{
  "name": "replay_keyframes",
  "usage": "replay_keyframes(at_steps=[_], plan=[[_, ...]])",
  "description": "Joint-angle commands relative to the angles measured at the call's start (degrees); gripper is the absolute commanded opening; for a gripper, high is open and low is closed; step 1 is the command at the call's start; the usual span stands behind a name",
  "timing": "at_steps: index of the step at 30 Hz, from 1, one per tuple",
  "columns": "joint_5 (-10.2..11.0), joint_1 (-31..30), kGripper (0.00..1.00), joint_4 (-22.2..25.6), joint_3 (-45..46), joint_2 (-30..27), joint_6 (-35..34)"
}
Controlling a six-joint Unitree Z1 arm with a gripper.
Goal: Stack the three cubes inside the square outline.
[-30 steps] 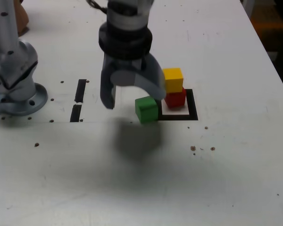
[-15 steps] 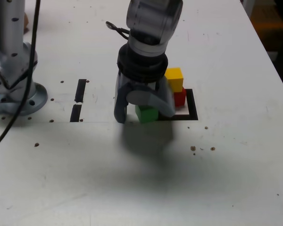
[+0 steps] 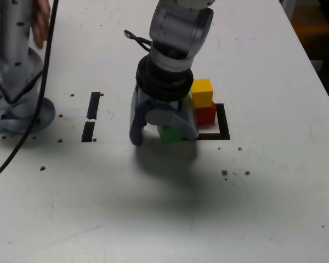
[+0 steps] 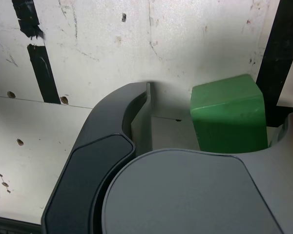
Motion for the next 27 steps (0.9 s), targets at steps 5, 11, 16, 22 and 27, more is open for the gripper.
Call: replay_keyframes(at_steps=[5, 11, 16, 22, 27], plan=[[-0.36, 0.54, 0.83, 0.22, -0.98, 0.98, 0.25], [-0.37, 0.91, 0.77, 0.14, -2.18, 2.11, 0.66], [-0.25, 1.20, 0.71, 0.33, -2.71, 2.62, 0.60], [-0.02, 1.46, 0.61, 2.41, -3.56, 3.16, 0.18], [0.12, 1.68, 0.56, 4.84, -4.54, 3.70, -0.22]])
